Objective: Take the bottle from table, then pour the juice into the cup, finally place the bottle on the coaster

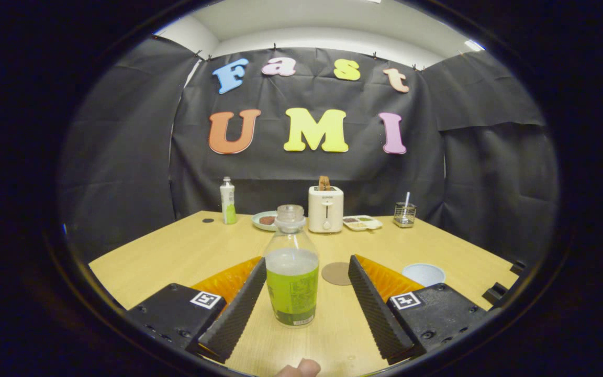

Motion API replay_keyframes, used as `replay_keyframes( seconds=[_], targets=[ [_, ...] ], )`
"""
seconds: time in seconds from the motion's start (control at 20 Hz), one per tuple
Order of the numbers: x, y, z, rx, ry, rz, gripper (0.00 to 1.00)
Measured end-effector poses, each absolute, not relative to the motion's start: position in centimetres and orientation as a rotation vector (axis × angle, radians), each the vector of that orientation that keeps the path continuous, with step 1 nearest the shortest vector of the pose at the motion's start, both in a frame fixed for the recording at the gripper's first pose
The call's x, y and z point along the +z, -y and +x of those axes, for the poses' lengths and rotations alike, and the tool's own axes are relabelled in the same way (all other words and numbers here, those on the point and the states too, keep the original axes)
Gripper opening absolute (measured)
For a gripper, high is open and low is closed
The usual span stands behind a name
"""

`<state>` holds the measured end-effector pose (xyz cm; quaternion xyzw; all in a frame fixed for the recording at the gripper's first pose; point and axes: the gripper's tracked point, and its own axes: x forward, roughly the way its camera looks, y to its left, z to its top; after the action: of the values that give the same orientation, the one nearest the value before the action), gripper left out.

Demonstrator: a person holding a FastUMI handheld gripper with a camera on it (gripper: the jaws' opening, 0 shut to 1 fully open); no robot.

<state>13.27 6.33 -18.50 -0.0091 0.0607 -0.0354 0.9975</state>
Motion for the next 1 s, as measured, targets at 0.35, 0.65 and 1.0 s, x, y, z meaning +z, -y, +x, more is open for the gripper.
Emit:
replay_keyframes(
  seconds=[0.35,0.65,1.0],
  targets=[
    [-21.6,-7.8,17.3,-0.108,-0.102,-0.065,1.0],
    [-21.3,-6.3,16.9,-0.117,-0.108,-0.035,0.78],
    [-19.8,-6.2,15.6,-0.038,-0.14,0.152,0.77]
  ],
)
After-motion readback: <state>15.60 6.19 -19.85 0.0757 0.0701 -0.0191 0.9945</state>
